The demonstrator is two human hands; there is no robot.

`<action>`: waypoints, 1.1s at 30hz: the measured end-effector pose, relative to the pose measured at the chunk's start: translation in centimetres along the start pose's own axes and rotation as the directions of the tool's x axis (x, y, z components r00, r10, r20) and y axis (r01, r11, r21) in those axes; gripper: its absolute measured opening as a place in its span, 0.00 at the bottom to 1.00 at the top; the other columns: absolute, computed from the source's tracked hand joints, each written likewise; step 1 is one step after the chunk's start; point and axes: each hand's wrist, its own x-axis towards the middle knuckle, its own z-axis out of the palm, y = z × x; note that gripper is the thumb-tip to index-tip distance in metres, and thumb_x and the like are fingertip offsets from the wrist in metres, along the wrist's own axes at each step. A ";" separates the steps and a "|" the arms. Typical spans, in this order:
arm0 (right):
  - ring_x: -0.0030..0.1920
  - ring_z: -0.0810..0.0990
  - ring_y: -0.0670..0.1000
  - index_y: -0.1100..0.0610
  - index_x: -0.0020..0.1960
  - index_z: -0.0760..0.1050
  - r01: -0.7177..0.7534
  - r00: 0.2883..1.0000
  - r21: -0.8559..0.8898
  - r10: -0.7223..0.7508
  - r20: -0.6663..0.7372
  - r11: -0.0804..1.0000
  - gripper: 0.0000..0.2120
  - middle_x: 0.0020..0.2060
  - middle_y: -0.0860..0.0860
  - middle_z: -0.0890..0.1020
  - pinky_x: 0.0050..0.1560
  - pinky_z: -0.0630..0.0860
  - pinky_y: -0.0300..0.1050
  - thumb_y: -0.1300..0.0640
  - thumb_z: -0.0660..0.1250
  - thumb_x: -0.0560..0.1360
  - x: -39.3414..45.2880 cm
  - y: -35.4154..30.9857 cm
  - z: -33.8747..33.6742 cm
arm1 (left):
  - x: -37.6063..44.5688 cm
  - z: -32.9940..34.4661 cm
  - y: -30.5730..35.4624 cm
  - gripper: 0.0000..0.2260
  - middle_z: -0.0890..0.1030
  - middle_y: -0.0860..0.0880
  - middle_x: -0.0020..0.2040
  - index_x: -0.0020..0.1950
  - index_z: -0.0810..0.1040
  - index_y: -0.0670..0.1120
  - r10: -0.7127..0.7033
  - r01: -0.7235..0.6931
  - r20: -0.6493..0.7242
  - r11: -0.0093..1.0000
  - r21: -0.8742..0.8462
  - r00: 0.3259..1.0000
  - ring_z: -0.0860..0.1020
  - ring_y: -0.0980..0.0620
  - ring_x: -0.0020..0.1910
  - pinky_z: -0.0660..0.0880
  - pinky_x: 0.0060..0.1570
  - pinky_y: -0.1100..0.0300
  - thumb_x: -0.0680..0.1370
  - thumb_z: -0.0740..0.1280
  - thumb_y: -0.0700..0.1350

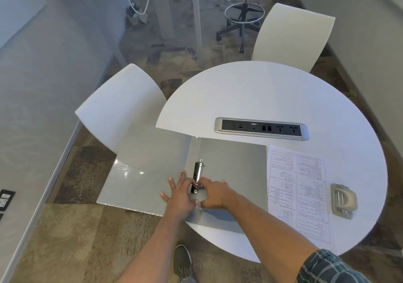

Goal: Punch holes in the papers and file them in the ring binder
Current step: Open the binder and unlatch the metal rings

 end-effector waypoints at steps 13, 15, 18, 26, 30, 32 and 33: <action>0.62 0.79 0.53 0.52 0.65 0.75 -0.083 0.995 0.274 0.065 0.075 0.958 0.19 0.62 0.50 0.82 0.64 0.73 0.48 0.56 0.71 0.75 1.2 0.3 -1.5 | 0.1 -1.1 1.2 0.18 0.43 0.63 0.83 0.50 0.68 0.57 -0.034 0.033 0.079 0.999 0.017 0.996 0.35 0.39 0.81 0.38 0.66 0.20 0.74 0.74 0.39; 0.57 0.77 0.50 0.51 0.65 0.74 -0.088 0.996 0.280 0.076 0.055 0.956 0.19 0.57 0.47 0.82 0.64 0.70 0.49 0.56 0.71 0.75 1.0 0.4 -1.1 | 0.1 -1.3 1.1 0.17 0.43 0.63 0.83 0.51 0.69 0.56 -0.033 0.031 0.088 0.999 0.018 0.996 0.35 0.40 0.81 0.38 0.66 0.20 0.74 0.74 0.39; 0.53 0.74 0.47 0.50 0.64 0.73 -0.101 0.995 0.276 0.093 0.042 0.956 0.20 0.50 0.40 0.78 0.68 0.67 0.54 0.57 0.71 0.74 1.0 0.7 -0.9 | 0.2 -1.6 1.2 0.17 0.43 0.64 0.83 0.54 0.70 0.55 -0.032 0.028 0.114 0.999 0.038 0.993 0.36 0.40 0.82 0.42 0.68 0.20 0.75 0.75 0.41; 0.53 0.75 0.48 0.48 0.64 0.74 -0.114 0.993 0.309 0.100 0.060 0.944 0.23 0.44 0.37 0.77 0.61 0.69 0.48 0.65 0.67 0.72 0.3 1.0 -1.3 | 0.1 -1.7 0.8 0.17 0.44 0.66 0.82 0.50 0.69 0.55 -0.033 0.032 0.107 0.999 0.007 0.994 0.38 0.42 0.82 0.43 0.69 0.21 0.73 0.76 0.41; 0.64 0.77 0.50 0.45 0.64 0.74 -0.119 0.991 0.346 0.091 0.096 0.931 0.27 0.61 0.44 0.82 0.70 0.71 0.51 0.66 0.64 0.69 0.3 1.6 -1.0 | 0.3 -1.5 0.5 0.18 0.45 0.66 0.82 0.50 0.70 0.55 -0.037 0.038 0.089 0.999 -0.004 0.995 0.38 0.43 0.83 0.42 0.69 0.22 0.72 0.76 0.41; 0.64 0.77 0.48 0.43 0.62 0.75 -0.125 0.991 0.375 0.101 0.082 0.919 0.27 0.61 0.42 0.82 0.73 0.69 0.53 0.65 0.65 0.68 0.4 1.9 -0.6 | 0.4 -1.4 0.8 0.18 0.46 0.66 0.82 0.47 0.68 0.55 -0.048 0.048 0.083 0.999 -0.002 0.995 0.39 0.42 0.83 0.43 0.69 0.22 0.72 0.76 0.41; 0.65 0.77 0.47 0.42 0.61 0.75 -0.128 0.992 0.389 0.108 0.072 0.912 0.27 0.61 0.41 0.82 0.75 0.66 0.54 0.64 0.66 0.68 0.5 2.0 -0.5 | 0.4 -1.4 1.1 0.19 0.46 0.65 0.82 0.46 0.68 0.56 -0.055 0.054 0.080 0.998 0.008 0.995 0.39 0.41 0.82 0.43 0.69 0.22 0.72 0.76 0.40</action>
